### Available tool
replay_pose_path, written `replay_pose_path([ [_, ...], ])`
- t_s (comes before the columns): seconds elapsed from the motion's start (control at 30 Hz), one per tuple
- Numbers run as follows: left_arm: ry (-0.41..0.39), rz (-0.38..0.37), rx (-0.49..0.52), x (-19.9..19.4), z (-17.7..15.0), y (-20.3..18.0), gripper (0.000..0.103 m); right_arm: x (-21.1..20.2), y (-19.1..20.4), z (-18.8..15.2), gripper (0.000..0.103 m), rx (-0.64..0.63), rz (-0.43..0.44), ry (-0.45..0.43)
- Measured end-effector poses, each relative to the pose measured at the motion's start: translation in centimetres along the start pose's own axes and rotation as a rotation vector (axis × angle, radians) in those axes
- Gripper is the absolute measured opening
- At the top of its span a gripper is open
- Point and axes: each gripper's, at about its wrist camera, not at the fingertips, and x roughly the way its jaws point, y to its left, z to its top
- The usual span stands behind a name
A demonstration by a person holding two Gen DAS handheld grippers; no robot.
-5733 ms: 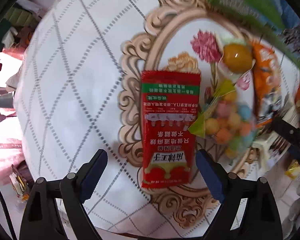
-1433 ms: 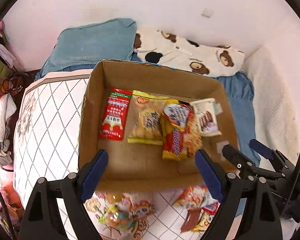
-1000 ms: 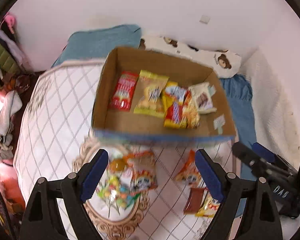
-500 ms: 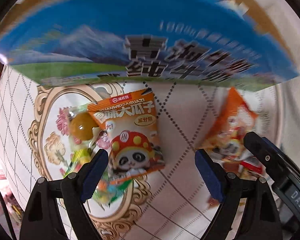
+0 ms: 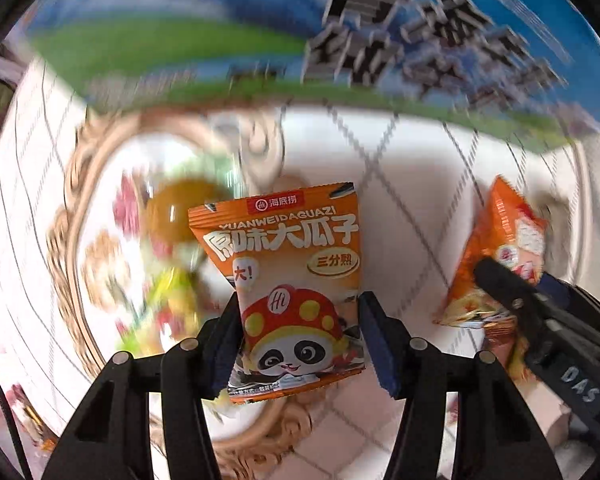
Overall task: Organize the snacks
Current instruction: 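Grasp the orange sunflower-seed bag with left tool while right tool grasps the orange Cuicuijiao bag, then carry both bags into the cardboard box and open both tools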
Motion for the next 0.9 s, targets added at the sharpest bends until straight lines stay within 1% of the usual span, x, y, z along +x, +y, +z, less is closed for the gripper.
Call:
replay_pose_path([
  [0.07,0.019,-0.046,-0.028,0.1,-0.9,0.7,0.054,0.2,0.5,-1.2,0.056,-0.043,-0.008,0.035],
  [0.13,0.050,-0.083,-0.053,1.1,-1.4,1.4,0.056,0.6,1.1,-2.4,0.056,-0.085,-0.013,0.073],
  [0.2,0.071,-0.095,-0.075,2.3,-1.4,1.9,0.057,1.1,1.4,-3.3,0.056,-0.098,-0.019,0.088],
  [0.27,0.066,-0.087,-0.078,2.8,-1.3,1.8,0.057,1.6,1.7,-3.6,0.057,-0.098,-0.024,0.089],
  [0.33,0.053,-0.076,-0.080,2.6,-1.4,1.5,0.055,2.2,1.9,-3.8,0.057,-0.099,-0.039,0.085],
  [0.4,0.034,-0.079,-0.074,2.0,-1.9,0.1,0.054,2.3,2.2,-4.4,0.056,-0.101,-0.046,0.075],
  [0.47,0.015,-0.086,-0.066,0.6,-2.9,-0.5,0.053,2.0,2.6,-4.8,0.053,-0.106,-0.037,0.062],
  [0.5,0.003,-0.089,-0.062,-0.1,-3.1,-0.6,0.053,1.3,2.1,-4.9,0.053,-0.106,-0.029,0.055],
  [0.57,-0.018,-0.097,-0.055,-1.3,-3.0,-0.1,0.053,0.3,2.1,-5.1,0.052,-0.104,-0.006,0.041],
  [0.7,-0.082,-0.137,-0.029,-5.7,-3.0,-0.3,0.053,-2.6,2.4,-4.9,0.052,-0.110,0.049,0.004],
  [0.8,-0.142,-0.173,-0.004,-9.9,-2.2,-0.7,0.053,-5.8,3.3,-4.2,0.052,-0.117,0.104,-0.038],
  [0.9,-0.184,-0.215,0.026,-14.1,0.0,-0.7,0.053,-9.1,4.1,-3.2,0.052,-0.123,0.162,-0.092],
])
